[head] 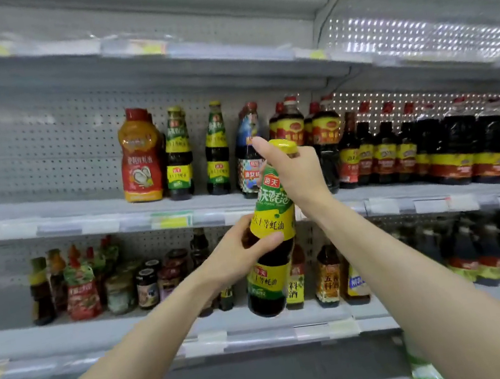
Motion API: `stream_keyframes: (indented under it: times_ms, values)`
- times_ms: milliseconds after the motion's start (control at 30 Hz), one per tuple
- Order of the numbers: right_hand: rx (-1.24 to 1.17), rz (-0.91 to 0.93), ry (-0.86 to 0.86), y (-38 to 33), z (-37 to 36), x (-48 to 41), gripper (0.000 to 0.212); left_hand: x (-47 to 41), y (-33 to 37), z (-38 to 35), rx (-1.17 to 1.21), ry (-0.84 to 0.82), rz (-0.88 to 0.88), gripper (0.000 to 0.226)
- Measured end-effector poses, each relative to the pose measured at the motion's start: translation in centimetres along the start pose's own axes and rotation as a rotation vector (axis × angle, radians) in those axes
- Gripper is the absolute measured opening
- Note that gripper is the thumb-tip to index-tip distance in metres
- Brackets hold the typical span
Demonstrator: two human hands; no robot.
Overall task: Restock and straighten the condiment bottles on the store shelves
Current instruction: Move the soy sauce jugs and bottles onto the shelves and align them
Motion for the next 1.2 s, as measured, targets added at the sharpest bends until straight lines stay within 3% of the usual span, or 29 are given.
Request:
stream_keyframes:
  times_ms: [100, 200, 333, 467, 633, 800, 967, 1200]
  values:
    - [-0.012, 0.057, 0.024, -3.5, 1.3, -1.1, 0.048, -0.7, 2.6, -0.8, -0.027, -0.027, -0.030, 0.056]
    - [-0.011, 0.114, 0.019, -6.2, 2.1, -2.0, 0.046, -1.1, 5.0, -1.3, -0.034, -0.022, -0.088, 0.037]
    - [0.014, 0.152, -0.040, -8.7, 2.6, -3.3, 0.042, -1.9, 7.6, -0.6, -0.037, 0.066, -0.189, 0.048]
    - [0.052, 0.178, -0.147, -10.2, 2.0, -4.7, 0.036, -3.2, 9.2, 1.5, -0.082, 0.152, -0.252, 0.044]
    - [0.085, 0.237, -0.210, -8.6, 0.5, -6.3, 0.026, -5.5, 10.1, 4.3, -0.095, 0.217, -0.286, 0.043]
    - [0.111, 0.242, -0.313, -5.9, -2.0, -8.4, 0.033, -8.4, 10.3, 7.5, -0.093, 0.259, -0.314, 0.044]
    - [0.081, 0.274, -0.319, -4.4, -4.7, -12.3, 0.044, -12.7, 10.0, 10.6, -0.098, 0.255, -0.340, 0.047]
    - [0.104, 0.347, -0.307, -2.3, -7.7, -17.0, 0.039, -18.0, 9.0, 14.1, -0.106, 0.249, -0.342, 0.052]
Point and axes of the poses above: each hand's wrist, its own x-axis away from the middle knuckle, its own z-axis out of the back of the hand, y = z × x, the point moved 7 cm from there along -x, towards the middle knuckle, and after that the axes turned 15 degrees about x, right-handed, at the moved point
